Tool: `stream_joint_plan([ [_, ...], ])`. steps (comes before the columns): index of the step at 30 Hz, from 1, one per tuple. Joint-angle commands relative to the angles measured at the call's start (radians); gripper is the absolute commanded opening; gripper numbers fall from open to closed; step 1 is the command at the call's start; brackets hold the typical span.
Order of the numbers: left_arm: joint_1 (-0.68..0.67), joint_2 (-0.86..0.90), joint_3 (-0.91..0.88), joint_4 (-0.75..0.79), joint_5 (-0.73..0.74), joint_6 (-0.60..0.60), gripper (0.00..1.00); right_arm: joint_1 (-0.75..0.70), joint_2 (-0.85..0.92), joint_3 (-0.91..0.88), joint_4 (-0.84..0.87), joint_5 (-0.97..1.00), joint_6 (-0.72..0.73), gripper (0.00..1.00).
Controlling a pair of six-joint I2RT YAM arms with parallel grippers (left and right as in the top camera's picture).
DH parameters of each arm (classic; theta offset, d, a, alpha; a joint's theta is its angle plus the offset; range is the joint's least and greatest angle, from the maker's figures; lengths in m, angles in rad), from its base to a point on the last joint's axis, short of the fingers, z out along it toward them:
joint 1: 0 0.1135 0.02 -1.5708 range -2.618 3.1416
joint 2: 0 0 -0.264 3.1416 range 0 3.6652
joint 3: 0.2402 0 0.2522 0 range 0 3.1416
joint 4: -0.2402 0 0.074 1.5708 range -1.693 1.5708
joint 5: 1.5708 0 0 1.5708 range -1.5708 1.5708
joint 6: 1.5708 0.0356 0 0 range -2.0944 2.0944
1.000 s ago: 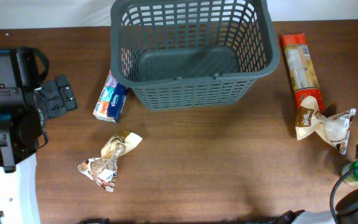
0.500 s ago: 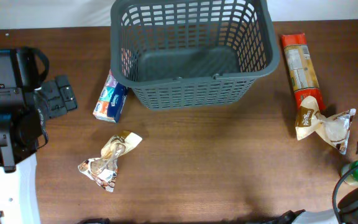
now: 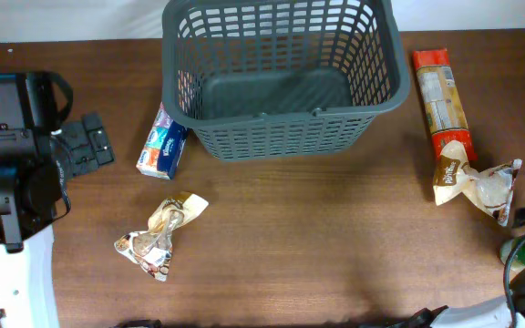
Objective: Pack container
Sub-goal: 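Lower the right gripper onto the green-lidded Knorr jar and grasp it, then lift the jar with the right gripper and carry it over the basket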
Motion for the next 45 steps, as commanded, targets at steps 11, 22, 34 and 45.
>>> stream_joint_plan([
  [11,0.004,0.003,0.003,0.000,0.004,-0.010,0.99,-0.006,0.061,-0.002,0.037,-0.011,-0.018,0.99],
  [22,0.004,0.003,0.003,0.001,0.004,-0.010,0.99,0.014,0.061,-0.027,0.103,-0.030,-0.063,0.99],
  [34,0.004,0.003,0.003,0.001,0.004,-0.010,0.99,0.040,0.062,-0.053,0.120,-0.004,-0.063,0.99],
  [45,0.004,0.003,0.003,0.000,0.004,-0.010,0.99,0.040,0.064,-0.055,0.127,-0.004,-0.070,0.86],
])
